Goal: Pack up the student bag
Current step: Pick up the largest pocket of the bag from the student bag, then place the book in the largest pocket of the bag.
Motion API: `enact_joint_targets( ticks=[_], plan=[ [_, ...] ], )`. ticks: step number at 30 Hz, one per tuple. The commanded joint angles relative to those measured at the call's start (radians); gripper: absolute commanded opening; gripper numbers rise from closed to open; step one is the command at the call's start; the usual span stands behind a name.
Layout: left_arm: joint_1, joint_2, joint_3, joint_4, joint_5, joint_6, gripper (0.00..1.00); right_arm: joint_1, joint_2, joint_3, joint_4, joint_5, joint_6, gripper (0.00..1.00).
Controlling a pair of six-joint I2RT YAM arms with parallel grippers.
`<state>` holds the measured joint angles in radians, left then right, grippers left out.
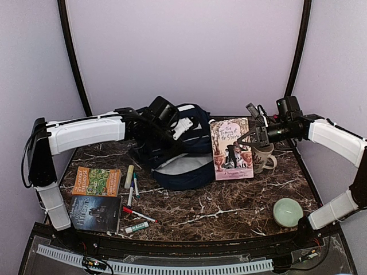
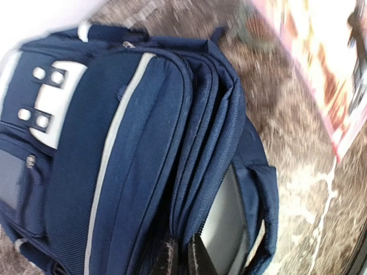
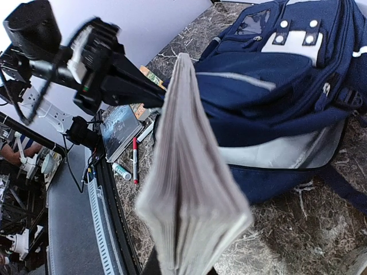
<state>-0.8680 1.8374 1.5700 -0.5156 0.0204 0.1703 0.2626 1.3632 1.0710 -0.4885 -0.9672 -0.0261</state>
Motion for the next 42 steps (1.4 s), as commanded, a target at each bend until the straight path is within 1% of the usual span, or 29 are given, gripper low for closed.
enact_joint_targets(
  ticks=[1, 6, 11, 17, 21, 24, 26, 29, 32, 35, 37, 39, 42],
  plan=[
    [-0.003, -0.137, 0.008, 0.149, -0.081, -0.081, 0.00, -0.004, -0.029, 0.034, -0.025, -0.023, -0.007, 0.00],
    [-0.004, -0.189, -0.041, 0.261, -0.182, -0.157, 0.00, 0.017, -0.016, -0.007, 0.025, -0.051, 0.064, 0.00],
    [-0.018, -0.248, -0.128, 0.411, -0.222, -0.209, 0.00, 0.107, 0.066, -0.010, 0.056, -0.073, 0.118, 0.00],
    [-0.026, -0.272, -0.202, 0.508, -0.312, -0.286, 0.00, 0.218, 0.193, 0.009, 0.113, -0.132, 0.193, 0.00],
    [-0.028, -0.279, -0.244, 0.550, -0.352, -0.330, 0.00, 0.261, 0.213, 0.002, 0.127, -0.145, 0.204, 0.00],
    [-0.031, -0.295, -0.279, 0.598, -0.353, -0.336, 0.00, 0.270, 0.222, -0.021, 0.175, -0.147, 0.258, 0.00],
    [-0.040, -0.317, -0.310, 0.648, -0.344, -0.325, 0.00, 0.270, 0.250, -0.033, 0.244, -0.142, 0.327, 0.00],
    [-0.058, -0.340, -0.343, 0.702, -0.347, -0.304, 0.00, 0.275, 0.308, -0.038, 0.404, -0.176, 0.491, 0.00],
    [-0.081, -0.356, -0.372, 0.744, -0.362, -0.280, 0.00, 0.287, 0.379, -0.002, 0.472, -0.170, 0.579, 0.00],
    [-0.093, -0.369, -0.401, 0.778, -0.390, -0.293, 0.00, 0.293, 0.429, -0.007, 0.664, -0.161, 0.753, 0.00],
    [-0.098, -0.377, -0.424, 0.816, -0.405, -0.299, 0.00, 0.300, 0.457, -0.008, 0.752, -0.143, 0.848, 0.00],
    [-0.101, -0.383, -0.444, 0.847, -0.416, -0.308, 0.00, 0.306, 0.491, -0.005, 0.800, -0.131, 0.905, 0.00],
    [-0.108, -0.392, -0.466, 0.885, -0.416, -0.317, 0.00, 0.313, 0.544, -0.010, 0.813, -0.109, 0.944, 0.00]
  ],
)
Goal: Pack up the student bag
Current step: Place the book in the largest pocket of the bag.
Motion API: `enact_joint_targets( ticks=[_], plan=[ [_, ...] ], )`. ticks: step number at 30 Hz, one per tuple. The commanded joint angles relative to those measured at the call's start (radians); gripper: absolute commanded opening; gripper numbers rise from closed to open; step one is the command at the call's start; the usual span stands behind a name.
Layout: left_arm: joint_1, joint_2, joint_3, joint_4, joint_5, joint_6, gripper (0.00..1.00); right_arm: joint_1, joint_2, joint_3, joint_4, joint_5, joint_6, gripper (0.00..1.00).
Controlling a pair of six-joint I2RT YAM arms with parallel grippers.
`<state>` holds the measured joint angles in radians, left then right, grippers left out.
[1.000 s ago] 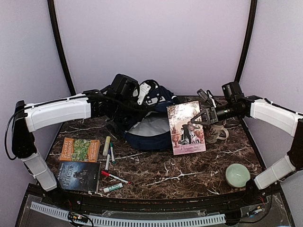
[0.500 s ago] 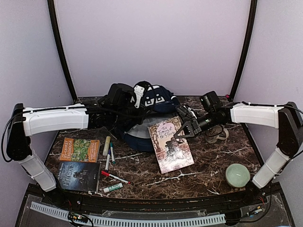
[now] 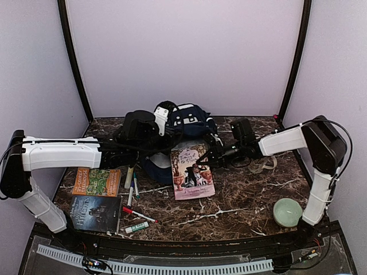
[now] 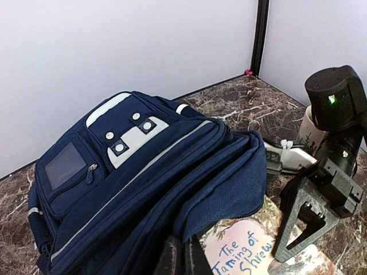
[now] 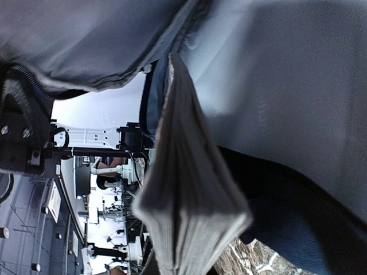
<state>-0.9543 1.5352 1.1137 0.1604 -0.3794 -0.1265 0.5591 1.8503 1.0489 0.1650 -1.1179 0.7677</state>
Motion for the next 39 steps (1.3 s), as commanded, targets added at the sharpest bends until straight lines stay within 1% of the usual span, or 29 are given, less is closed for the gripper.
enact_joint_targets(
  ticks=[1, 4, 7, 11, 14, 17, 20, 21, 23, 26, 28, 30, 33, 36, 39],
  plan=[
    [-0.025, -0.095, -0.017, 0.218, -0.018, -0.020, 0.00, 0.016, 0.070, 0.001, 0.164, 0.057, 0.162, 0.00],
    [-0.037, -0.120, -0.041, 0.258, -0.026, -0.021, 0.00, 0.017, 0.103, -0.038, 0.179, 0.094, 0.175, 0.00],
    [-0.052, -0.149, -0.055, 0.281, -0.060, -0.004, 0.00, 0.017, 0.136, -0.048, 0.136, 0.124, 0.125, 0.00],
    [-0.058, -0.194, -0.074, 0.307, -0.072, 0.001, 0.00, 0.013, 0.180, -0.032, 0.043, 0.164, 0.037, 0.00],
    [-0.060, -0.219, -0.048, 0.262, -0.066, 0.015, 0.00, 0.004, 0.198, -0.011, -0.063, 0.226, -0.027, 0.00],
    [-0.059, -0.230, 0.019, 0.146, -0.026, 0.007, 0.00, -0.012, 0.208, 0.005, -0.157, 0.320, -0.084, 0.00],
    [-0.058, -0.181, 0.198, -0.127, -0.019, -0.056, 0.00, -0.020, 0.205, 0.036, -0.249, 0.402, -0.148, 0.00],
    [-0.058, -0.171, 0.244, -0.190, 0.000, -0.077, 0.00, -0.022, 0.202, 0.047, -0.266, 0.417, -0.165, 0.00],
    [-0.058, -0.169, 0.279, -0.242, 0.036, -0.118, 0.00, -0.023, 0.196, 0.078, -0.291, 0.412, -0.203, 0.00],
    [-0.058, -0.182, 0.243, -0.252, 0.025, -0.141, 0.00, -0.010, 0.165, 0.097, -0.292, 0.368, -0.237, 0.00],
    [-0.058, -0.184, 0.211, -0.245, 0.012, -0.141, 0.00, 0.014, 0.149, 0.132, -0.261, 0.271, -0.231, 0.00],
    [-0.057, -0.180, 0.171, -0.215, 0.035, -0.130, 0.00, 0.045, 0.132, 0.157, -0.249, 0.177, -0.226, 0.00],
    [-0.057, -0.165, 0.128, -0.167, 0.081, -0.114, 0.00, 0.091, 0.103, 0.190, -0.263, 0.151, -0.248, 0.00],
    [-0.058, -0.153, 0.109, -0.139, 0.103, -0.109, 0.00, 0.115, 0.108, 0.211, -0.237, 0.125, -0.209, 0.00],
    [-0.058, -0.150, 0.103, -0.121, 0.125, -0.108, 0.00, 0.116, 0.138, 0.224, -0.160, 0.127, -0.139, 0.00]
  ],
)
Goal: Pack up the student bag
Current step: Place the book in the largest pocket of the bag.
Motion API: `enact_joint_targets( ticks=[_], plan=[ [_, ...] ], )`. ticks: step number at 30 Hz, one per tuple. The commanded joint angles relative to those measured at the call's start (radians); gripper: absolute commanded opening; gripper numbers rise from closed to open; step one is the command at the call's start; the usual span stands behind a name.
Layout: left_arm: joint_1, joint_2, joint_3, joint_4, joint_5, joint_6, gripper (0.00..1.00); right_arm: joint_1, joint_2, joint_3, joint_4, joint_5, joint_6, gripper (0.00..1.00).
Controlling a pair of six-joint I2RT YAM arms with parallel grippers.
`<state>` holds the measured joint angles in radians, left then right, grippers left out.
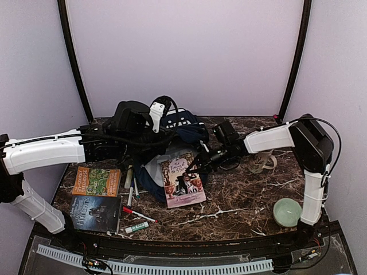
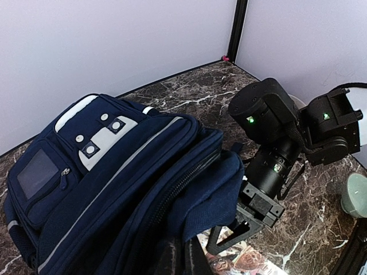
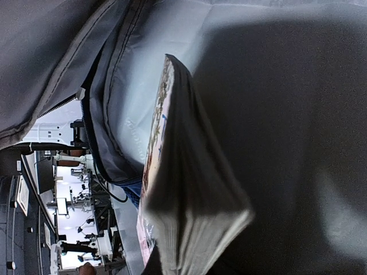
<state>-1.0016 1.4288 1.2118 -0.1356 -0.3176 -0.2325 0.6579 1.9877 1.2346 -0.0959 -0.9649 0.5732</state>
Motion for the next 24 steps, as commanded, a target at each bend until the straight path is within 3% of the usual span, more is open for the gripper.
enact_joint_targets(
  ticks=[1, 13, 19, 20, 24],
  plan=[
    [-0.011, -0.044, 0.007, 0.175, 0.068, -0.002, 0.00, 0.017, 0.016, 0.050, 0.111, -0.017, 0.069, 0.00],
    [-0.011, -0.040, 0.013, 0.139, 0.130, 0.013, 0.00, -0.021, 0.193, 0.082, 0.572, 0.079, 0.393, 0.00],
    [-0.011, -0.034, -0.001, 0.148, 0.139, 0.026, 0.00, -0.047, 0.271, 0.191, 0.507, 0.151, 0.324, 0.02],
    [-0.011, -0.036, -0.005, 0.152, 0.138, 0.026, 0.00, -0.050, 0.272, 0.198, 0.484, 0.171, 0.308, 0.05],
    [-0.011, -0.037, -0.027, 0.159, 0.123, 0.030, 0.00, -0.054, 0.274, 0.210, 0.458, 0.172, 0.313, 0.31]
  ],
)
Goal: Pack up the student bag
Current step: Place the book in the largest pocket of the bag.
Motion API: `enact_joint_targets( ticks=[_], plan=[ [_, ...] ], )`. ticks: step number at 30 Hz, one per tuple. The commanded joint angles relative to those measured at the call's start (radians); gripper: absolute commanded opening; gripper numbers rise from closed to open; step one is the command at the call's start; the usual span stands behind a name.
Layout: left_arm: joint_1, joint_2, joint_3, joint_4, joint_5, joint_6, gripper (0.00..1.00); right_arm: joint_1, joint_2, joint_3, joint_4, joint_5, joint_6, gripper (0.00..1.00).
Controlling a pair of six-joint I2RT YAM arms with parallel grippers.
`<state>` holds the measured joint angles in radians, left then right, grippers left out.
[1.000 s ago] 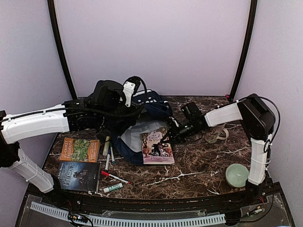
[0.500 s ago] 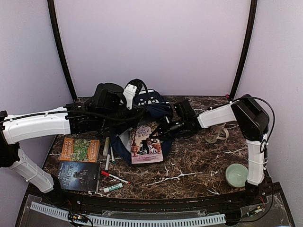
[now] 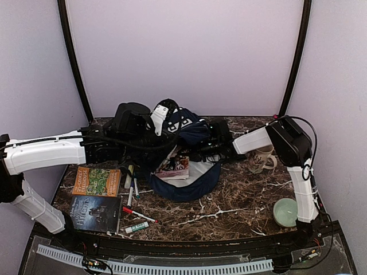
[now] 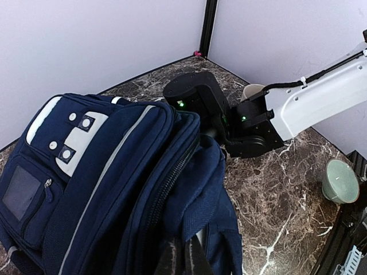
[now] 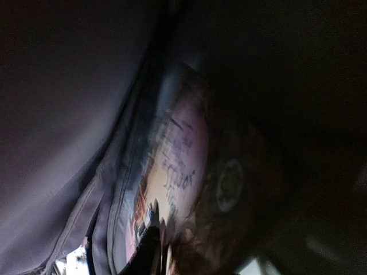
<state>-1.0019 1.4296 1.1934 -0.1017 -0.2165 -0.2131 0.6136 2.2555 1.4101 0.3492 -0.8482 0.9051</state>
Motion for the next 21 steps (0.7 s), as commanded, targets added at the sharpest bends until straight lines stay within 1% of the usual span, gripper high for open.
enact_joint_targets(
  ticks=[1, 2, 7, 10, 14, 17, 21],
  plan=[
    [-0.010, -0.040, -0.015, 0.129, 0.013, 0.012, 0.00, -0.009, -0.002, 0.028, 0.001, 0.056, -0.021, 0.36],
    [-0.010, -0.042, -0.021, 0.131, 0.002, 0.012, 0.00, -0.010, -0.014, 0.016, -0.006, 0.059, -0.023, 0.41],
    [-0.010, -0.062, -0.058, 0.138, -0.118, 0.015, 0.00, 0.001, -0.119, -0.069, -0.135, 0.113, -0.116, 0.56],
    [-0.010, -0.077, -0.079, 0.143, -0.195, 0.009, 0.00, 0.013, -0.171, -0.114, -0.274, 0.135, -0.205, 0.63],
    [-0.009, -0.089, -0.111, 0.153, -0.261, -0.003, 0.00, 0.024, -0.259, -0.221, -0.311, 0.163, -0.270, 0.67],
    [-0.008, -0.093, -0.124, 0.156, -0.295, -0.018, 0.00, 0.035, -0.297, -0.226, -0.414, 0.180, -0.377, 0.67],
    [-0.004, -0.094, -0.130, 0.159, -0.321, -0.033, 0.00, 0.056, -0.356, -0.289, -0.468, 0.186, -0.460, 0.66]
  ],
)
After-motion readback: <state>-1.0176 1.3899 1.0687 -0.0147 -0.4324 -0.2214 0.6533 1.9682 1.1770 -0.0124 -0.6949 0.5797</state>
